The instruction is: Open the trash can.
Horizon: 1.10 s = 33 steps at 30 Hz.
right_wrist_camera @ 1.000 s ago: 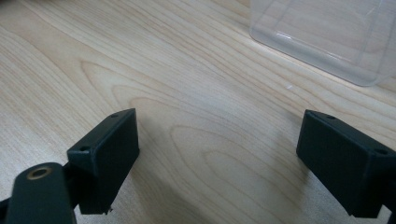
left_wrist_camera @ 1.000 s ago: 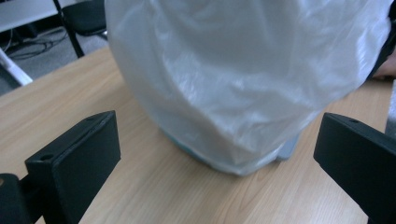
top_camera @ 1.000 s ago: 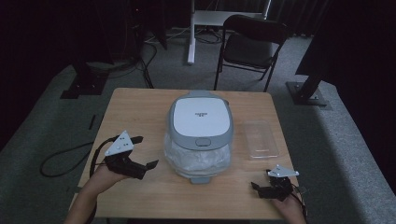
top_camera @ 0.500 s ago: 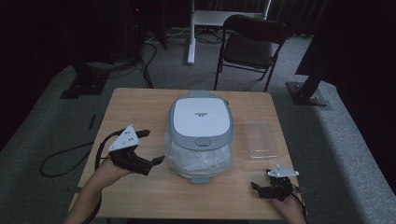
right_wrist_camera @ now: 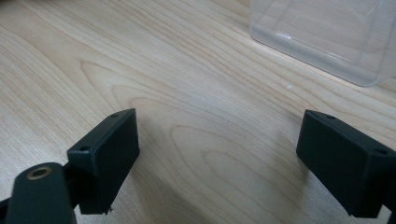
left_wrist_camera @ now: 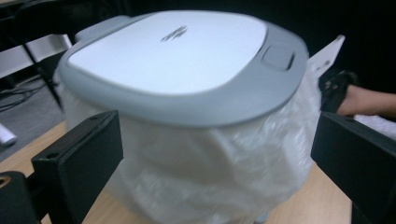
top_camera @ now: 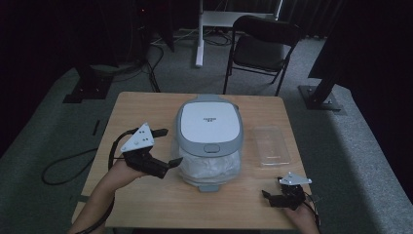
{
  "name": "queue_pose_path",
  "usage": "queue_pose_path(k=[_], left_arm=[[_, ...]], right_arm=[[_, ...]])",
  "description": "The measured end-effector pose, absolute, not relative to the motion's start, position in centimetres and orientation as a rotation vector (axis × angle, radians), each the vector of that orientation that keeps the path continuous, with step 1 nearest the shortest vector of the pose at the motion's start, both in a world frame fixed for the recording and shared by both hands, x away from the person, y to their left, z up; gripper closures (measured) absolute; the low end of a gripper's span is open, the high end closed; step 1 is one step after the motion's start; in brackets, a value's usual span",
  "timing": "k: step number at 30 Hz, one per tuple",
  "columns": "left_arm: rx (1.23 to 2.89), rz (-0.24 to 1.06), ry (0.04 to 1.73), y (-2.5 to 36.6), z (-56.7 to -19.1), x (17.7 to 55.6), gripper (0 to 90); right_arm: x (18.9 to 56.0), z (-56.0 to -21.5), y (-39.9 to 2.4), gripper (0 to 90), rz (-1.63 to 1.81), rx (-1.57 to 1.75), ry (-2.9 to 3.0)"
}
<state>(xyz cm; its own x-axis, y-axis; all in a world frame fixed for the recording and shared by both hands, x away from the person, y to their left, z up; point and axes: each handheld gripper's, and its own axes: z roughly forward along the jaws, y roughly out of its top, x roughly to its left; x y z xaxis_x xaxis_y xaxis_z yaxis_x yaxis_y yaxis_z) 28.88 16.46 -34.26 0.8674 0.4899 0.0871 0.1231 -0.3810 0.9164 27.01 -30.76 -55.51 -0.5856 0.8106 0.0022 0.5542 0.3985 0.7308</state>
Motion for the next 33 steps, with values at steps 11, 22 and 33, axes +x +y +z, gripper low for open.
queue_pose_path(k=[11, 22, 33], left_arm=[[1.909, 0.376, 0.416, 13.8, -33.4, 29.4, 8.1], [1.899, 0.306, 0.375, 11.1, -33.0, 29.7, 25.5], [1.902, 0.273, 0.341, 9.5, -33.2, 29.9, 51.7]], right_arm=[[27.0, -55.5, -30.8, 12.3, 1.002, 1.185, 2.304], [27.0, -55.5, -30.8, 12.3, 1.002, 1.185, 2.304], [27.0, -55.5, -30.8, 12.3, 1.001, 1.189, 2.302]])
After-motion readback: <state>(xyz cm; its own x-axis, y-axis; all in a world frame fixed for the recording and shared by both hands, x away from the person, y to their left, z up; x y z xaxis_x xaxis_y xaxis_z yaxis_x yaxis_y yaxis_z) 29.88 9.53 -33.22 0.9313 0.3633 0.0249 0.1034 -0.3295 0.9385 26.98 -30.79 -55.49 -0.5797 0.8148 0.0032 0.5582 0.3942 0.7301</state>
